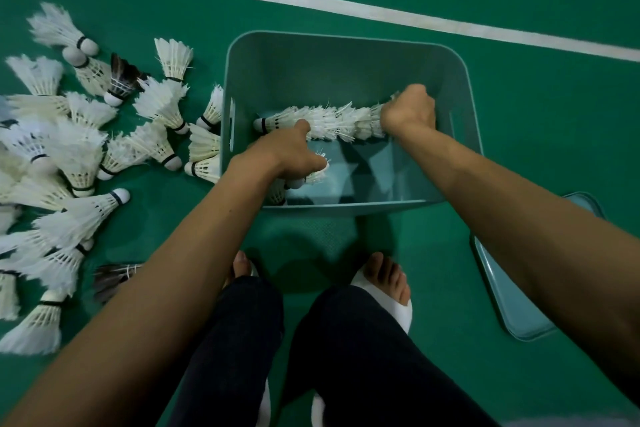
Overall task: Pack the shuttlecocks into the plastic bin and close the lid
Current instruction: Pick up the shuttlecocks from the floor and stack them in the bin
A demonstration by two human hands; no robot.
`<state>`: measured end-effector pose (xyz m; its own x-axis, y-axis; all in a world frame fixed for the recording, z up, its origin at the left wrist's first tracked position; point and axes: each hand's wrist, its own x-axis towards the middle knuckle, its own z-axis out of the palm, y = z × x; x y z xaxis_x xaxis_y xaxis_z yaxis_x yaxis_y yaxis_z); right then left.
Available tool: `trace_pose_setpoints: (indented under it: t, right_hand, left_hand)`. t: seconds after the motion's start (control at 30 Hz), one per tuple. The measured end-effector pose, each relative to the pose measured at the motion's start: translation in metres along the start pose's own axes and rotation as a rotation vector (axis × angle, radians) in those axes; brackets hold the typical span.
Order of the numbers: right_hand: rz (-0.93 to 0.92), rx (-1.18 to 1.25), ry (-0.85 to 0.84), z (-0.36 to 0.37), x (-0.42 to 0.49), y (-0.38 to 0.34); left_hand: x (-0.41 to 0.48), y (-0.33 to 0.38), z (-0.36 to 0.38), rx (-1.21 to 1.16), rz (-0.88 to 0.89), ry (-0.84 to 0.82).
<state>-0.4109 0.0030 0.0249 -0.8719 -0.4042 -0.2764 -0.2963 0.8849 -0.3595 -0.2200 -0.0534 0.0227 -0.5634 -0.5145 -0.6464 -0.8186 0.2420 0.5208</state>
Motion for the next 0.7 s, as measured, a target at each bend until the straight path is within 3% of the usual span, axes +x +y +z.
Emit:
trace_pose_setpoints:
  t: [0.27, 0.6, 0.7]
  right_hand:
    - [0.307, 0.493, -0.284, 0.034, 0.031, 0.011]
    - [0.499, 0.768, -0.127, 0.02, 0.03, 0.007]
    - [0.467, 0.709, -0.134, 0.02, 0.029, 0.008]
  left_hand:
    - [0.001, -0.001, 0.001, 0.022, -0.103, -0.005]
    - [0.007, -0.001, 0.003, 0.072, -0.079, 0.025]
    - [0.006, 0.007, 0.003, 0.219, 0.02, 0.026]
